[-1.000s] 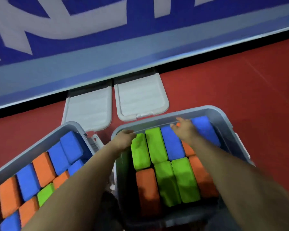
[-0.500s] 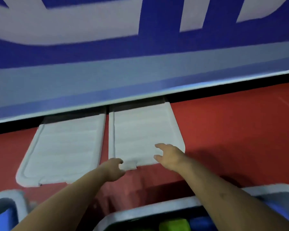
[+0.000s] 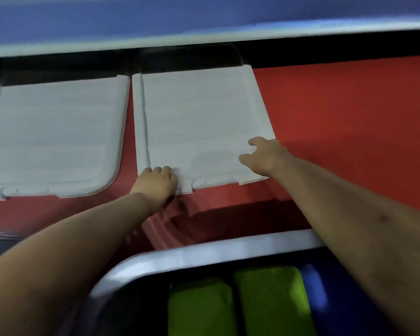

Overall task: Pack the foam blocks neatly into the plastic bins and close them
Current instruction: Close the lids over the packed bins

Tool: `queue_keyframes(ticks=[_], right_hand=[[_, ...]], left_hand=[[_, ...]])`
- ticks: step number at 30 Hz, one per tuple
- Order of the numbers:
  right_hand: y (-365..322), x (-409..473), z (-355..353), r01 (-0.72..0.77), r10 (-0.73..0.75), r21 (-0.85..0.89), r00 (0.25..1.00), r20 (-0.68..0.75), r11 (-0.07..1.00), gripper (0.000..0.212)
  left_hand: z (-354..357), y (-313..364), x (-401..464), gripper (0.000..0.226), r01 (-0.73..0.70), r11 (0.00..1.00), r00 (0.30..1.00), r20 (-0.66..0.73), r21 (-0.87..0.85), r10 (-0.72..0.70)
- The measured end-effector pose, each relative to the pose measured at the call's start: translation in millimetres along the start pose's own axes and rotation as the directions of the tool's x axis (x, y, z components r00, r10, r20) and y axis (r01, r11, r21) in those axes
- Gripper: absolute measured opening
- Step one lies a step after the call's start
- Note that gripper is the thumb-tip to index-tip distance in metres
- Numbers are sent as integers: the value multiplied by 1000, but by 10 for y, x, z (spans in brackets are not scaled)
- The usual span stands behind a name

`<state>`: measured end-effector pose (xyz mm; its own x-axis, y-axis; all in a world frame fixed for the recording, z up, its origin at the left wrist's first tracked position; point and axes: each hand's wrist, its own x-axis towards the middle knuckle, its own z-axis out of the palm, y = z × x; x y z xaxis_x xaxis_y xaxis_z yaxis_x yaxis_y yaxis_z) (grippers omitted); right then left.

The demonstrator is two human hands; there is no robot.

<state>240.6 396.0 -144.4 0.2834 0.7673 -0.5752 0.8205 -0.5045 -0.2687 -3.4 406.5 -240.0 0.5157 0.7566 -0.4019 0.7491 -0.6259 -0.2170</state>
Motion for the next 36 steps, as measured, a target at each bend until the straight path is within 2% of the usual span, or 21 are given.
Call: queue_keyframes(ticks=[2, 4, 7, 9, 11, 12, 15, 16, 19, 23, 25, 27, 30, 33, 36], right_hand=[[-3, -40, -6, 41, -41, -34, 999, 9, 999, 64], [-9, -151, -24, 120, -119, -69, 993, 9, 990, 74], [-91, -425, -140, 313, -307, -94, 949, 73, 945, 87], [-157, -602, -222, 461, -431, -204, 885, 176, 864, 94], [-245, -749, -296, 527, -490, -268, 849, 197, 806, 91], [-303, -839, -355, 527, -507, -267, 850, 143, 807, 83], [-458, -1160, -650, 501, -527, -186, 839, -134, 845, 57], [-494, -1290, -773, 511, -536, -167, 827, -172, 843, 53], [-505, -1743, -1119, 546, -578, -196, 794, -189, 815, 54], [-291, -2528, -1363, 521, -572, -246, 788, -228, 817, 51], [-87, -2943, -1382, 496, -548, -243, 794, -261, 834, 69], [152, -3320, -1383, 451, -505, -232, 805, -310, 862, 84], [554, -3899, -1375, 411, -448, -179, 835, -320, 894, 87], [955, -4447, -1333, 407, -463, -227, 824, -327, 885, 85], [1405, -4853, -1174, 384, -443, -229, 830, -339, 895, 60]], left_hand=[[-21, -39, -159, 31, -111, 992, 987, -110, 60, 117], [-152, -104, -302, 45, -168, 986, 965, -201, 18, 168], [-560, -191, -566, 50, -239, 970, 946, -236, -50, 221], [-862, -276, -696, 45, -256, 957, 939, -271, -136, 213], [-1181, -399, -808, 46, -214, 952, 933, -336, -221, 132], [-1370, -457, -880, 48, -201, 944, 927, -364, -263, 96], [-1999, -584, -1125, 56, -196, 911, 921, -388, -363, 43], [-2216, -601, -1226, 57, -205, 896, 922, -384, -395, 42], [-2806, -554, -1618, 48, -211, 861, 934, -355, -462, 38], [-3446, -257, -2243, 44, -209, 871, 941, -334, -444, 56], [-3651, -49, -2542, 44, -205, 860, 945, -324, -467, 49], [-3763, 193, -2832, 47, -221, 810, 945, -323, -543, 41], [-3800, 671, -3315, 35, -279, 668, 944, -323, -689, 62], [-3763, 1217, -3738, 38, -259, 610, 948, -319, -749, 11], [-3739, 1751, -4024, 39, -275, 648, 941, -336, -711, 31]])
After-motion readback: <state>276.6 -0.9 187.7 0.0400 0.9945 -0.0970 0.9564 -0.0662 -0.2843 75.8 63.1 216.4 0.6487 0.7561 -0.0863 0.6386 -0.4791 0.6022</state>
